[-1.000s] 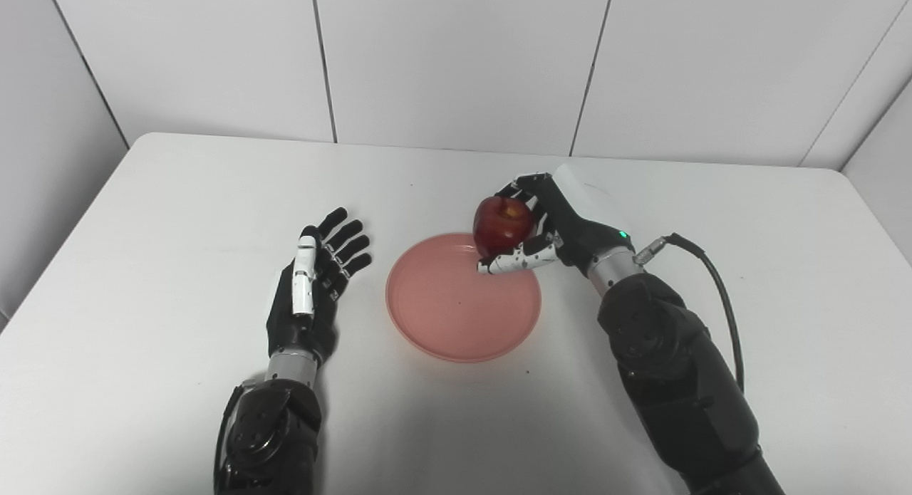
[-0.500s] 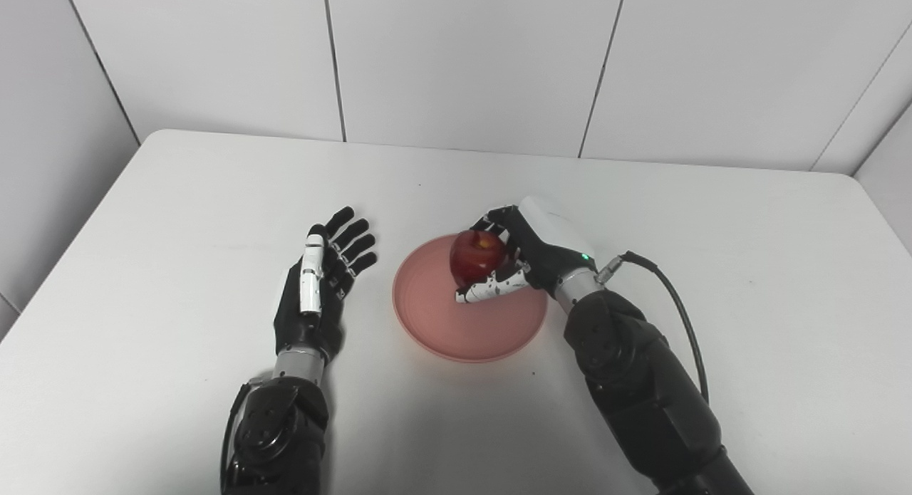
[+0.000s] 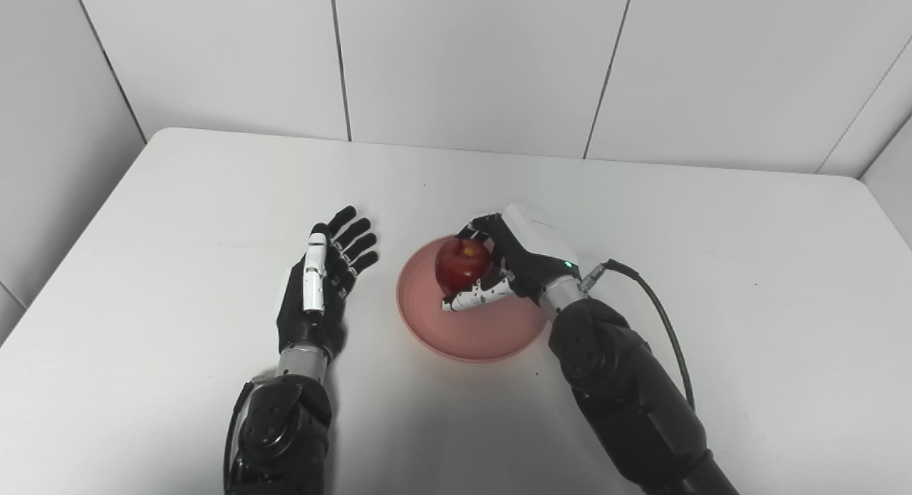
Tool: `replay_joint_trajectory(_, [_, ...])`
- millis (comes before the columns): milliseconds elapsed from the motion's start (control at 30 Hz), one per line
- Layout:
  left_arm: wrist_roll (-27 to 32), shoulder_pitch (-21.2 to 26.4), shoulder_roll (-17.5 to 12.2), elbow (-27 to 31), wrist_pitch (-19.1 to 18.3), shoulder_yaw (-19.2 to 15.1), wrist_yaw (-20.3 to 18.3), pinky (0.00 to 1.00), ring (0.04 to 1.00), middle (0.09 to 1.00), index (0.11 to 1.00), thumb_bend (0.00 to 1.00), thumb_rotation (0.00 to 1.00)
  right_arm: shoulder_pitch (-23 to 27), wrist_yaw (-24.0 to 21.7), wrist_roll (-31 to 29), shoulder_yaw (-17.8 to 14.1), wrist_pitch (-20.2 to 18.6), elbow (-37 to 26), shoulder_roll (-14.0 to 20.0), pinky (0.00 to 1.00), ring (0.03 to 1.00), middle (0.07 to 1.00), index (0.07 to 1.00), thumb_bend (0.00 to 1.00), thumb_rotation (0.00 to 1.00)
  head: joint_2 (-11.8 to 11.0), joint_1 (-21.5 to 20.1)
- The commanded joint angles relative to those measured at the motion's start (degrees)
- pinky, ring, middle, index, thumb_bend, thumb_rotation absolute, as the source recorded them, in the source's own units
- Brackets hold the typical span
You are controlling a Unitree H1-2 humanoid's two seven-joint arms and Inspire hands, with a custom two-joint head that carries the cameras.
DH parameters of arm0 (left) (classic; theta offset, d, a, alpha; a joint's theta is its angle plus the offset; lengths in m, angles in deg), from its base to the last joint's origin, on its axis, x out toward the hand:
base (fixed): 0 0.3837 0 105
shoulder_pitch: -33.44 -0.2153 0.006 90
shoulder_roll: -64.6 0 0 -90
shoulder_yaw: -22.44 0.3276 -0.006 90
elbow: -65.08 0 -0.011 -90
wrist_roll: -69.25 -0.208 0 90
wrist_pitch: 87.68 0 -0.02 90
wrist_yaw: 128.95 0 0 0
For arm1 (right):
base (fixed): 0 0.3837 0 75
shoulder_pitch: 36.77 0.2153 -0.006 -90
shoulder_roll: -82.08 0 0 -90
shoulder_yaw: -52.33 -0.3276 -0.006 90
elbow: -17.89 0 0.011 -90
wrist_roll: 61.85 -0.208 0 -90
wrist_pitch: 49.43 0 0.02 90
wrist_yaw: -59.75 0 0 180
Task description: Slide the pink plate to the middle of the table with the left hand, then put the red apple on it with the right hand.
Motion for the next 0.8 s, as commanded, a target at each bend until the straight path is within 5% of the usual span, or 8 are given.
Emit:
replay_joint_trajectory(0, [-0.2, 1.1, 0.2, 1.6, 0.4, 0.1, 0.1, 0.79, 0.804, 0.807, 0.788, 0.38, 1.0, 1.1, 0.4, 0.3, 0.2, 1.4, 0.1, -0.2, 0.22, 0.323, 0.431, 0.49, 0.51, 0.14, 0.0, 0.0])
replay_joint_trajectory(233, [-0.1, 1.2, 0.3, 1.5, 0.4, 0.1, 0.0, 0.8, 0.804, 0.807, 0.788, 0.38, 1.0, 1.0, 1.2, 2.3, 1.2, 1.0, -0.4, 0.1, 0.19, 0.29, 0.412, 0.49, 0.51, 0.15, 0.0, -0.1])
replay_joint_trajectory(500, [-0.1, 1.1, 0.4, 1.6, 0.2, 0.0, 0.2, 0.79, 0.802, 0.805, 0.785, 0.38, 1.0, 1.1, -1.1, 4.8, 1.7, -1.1, -2.3, 0.4, 0.28, 0.397, 0.526, 0.494, 0.52, 0.16, 0.2, -0.3])
replay_joint_trajectory(533, [-0.1, 1.1, 0.4, 1.4, 0.3, 0.0, 0.1, 0.79, 0.802, 0.805, 0.786, 0.39, 1.0, 1.1, -1.5, 5.0, 1.7, -1.2, -2.6, 0.5, 0.27, 0.399, 0.538, 0.628, 0.71, 0.29, 0.2, -0.3])
replay_joint_trajectory(600, [0.0, 1.1, 0.3, 1.3, 0.4, 0.0, 0.0, 0.79, 0.801, 0.804, 0.785, 0.39, 1.0, 1.0, -2.4, 5.6, 1.8, -1.6, -3.3, 0.6, 0.19, 0.307, 0.463, 0.721, 0.81, 0.36, 0.2, -0.3])
replay_joint_trajectory(667, [0.0, 1.0, 0.4, 1.8, 0.0, 0.0, 0.1, 0.79, 0.802, 0.804, 0.785, 0.39, 1.0, 0.9, -2.8, 6.5, 1.9, -1.6, -4.0, 0.8, 0.2, 0.317, 0.474, 0.752, 0.85, 0.37, 0.2, -0.4])
replay_joint_trajectory(767, [0.2, 1.0, 0.3, 1.5, 0.1, -0.1, 0.0, 0.79, 0.804, 0.806, 0.788, 0.39, 1.0, 0.9, -3.6, 7.9, 2.0, -1.2, -4.9, 1.1, 0.45, 0.63, 0.753, 0.803, 0.95, 0.43, 0.2, -0.6])
